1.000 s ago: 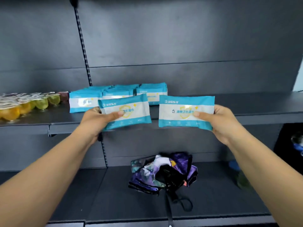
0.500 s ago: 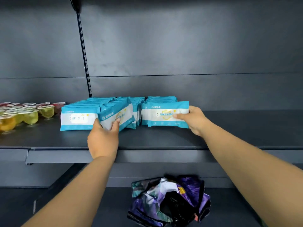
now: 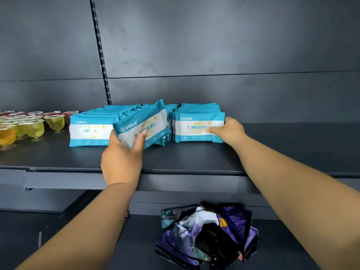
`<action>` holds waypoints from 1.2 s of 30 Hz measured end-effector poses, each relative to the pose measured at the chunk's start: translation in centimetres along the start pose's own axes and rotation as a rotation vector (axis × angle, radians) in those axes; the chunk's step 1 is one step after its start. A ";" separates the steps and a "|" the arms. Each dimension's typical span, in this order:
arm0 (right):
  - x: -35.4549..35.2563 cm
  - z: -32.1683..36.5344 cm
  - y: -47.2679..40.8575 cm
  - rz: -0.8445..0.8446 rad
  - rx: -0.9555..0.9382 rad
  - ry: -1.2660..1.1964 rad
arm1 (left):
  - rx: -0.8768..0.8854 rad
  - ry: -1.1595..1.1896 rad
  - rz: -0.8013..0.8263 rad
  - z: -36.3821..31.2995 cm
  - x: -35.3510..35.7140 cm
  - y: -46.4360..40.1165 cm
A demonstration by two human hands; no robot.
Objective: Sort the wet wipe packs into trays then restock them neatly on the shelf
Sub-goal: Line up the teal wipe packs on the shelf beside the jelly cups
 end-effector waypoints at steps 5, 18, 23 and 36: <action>-2.9 1.4 2.2 -0.253 0.013 -0.099 | -0.018 -0.034 0.071 -0.5 0.2 0.4; -3.2 3.6 5.5 0.019 -0.074 -0.672 | 0.488 -0.221 0.508 -2.5 2.4 2.7; -1.2 2.8 2.3 0.138 -0.039 -0.372 | 0.801 -0.331 0.606 -2.2 3.6 3.9; -1.1 2.4 0.3 -0.129 -0.067 0.042 | 0.872 -0.308 0.520 -1.8 3.7 3.8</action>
Point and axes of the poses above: each hand's wrist, its own y-axis away from the middle knuckle, its own x-axis out of the palm, z = x × y, the point moved 7 cm from there along -y, towards the middle knuckle, and after that the axes turned 11 degrees about y, right-handed, at the moved point
